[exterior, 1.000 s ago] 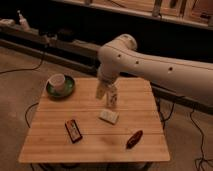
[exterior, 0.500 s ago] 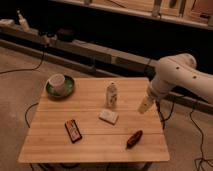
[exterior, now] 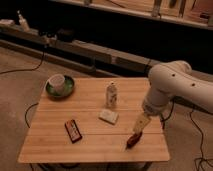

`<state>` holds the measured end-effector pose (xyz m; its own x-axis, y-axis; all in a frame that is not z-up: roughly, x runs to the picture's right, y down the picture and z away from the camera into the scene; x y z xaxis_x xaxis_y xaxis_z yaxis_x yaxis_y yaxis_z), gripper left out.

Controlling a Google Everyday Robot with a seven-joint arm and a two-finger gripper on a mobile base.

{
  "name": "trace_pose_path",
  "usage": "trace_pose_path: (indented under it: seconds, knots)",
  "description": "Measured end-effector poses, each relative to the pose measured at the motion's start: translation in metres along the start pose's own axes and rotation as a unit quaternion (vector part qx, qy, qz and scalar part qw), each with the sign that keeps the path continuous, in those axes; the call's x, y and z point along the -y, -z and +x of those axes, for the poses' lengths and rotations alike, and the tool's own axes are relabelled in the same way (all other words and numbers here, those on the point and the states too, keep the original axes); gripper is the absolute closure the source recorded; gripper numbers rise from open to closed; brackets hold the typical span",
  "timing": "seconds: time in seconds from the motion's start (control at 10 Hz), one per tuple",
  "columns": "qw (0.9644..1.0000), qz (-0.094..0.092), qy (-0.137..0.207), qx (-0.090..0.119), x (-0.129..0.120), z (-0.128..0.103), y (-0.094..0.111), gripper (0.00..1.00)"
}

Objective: Move the arm in a circular motion

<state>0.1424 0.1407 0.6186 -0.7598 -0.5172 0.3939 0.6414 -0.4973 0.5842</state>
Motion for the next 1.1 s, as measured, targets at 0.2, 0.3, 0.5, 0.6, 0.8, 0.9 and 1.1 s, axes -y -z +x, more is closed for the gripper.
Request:
trace_pose_path:
  seconds: [0.2, 0.3, 0.5, 0.6, 0.8, 0.9, 1.1]
  knots:
    - [0.9966, -0.004, 0.081, -0.012, 0.046, 0.071, 0.008, 0.2]
    - [0.9938, -0.013, 0.109, -0.02, 0.057, 0.097, 0.016, 0.2]
    - [0.9831, -0.047, 0.168, -0.054, 0.061, 0.162, 0.047, 0.2]
    - [0.9722, -0.073, 0.206, -0.084, 0.052, 0.197, 0.069, 0.2]
    - [0.951, -0.12, 0.253, -0.131, 0.012, 0.234, 0.102, 0.2]
    - [0.9429, -0.145, 0.262, -0.145, -0.025, 0.234, 0.113, 0.2]
    - [0.9396, -0.184, 0.245, -0.152, -0.11, 0.197, 0.118, 0.2]
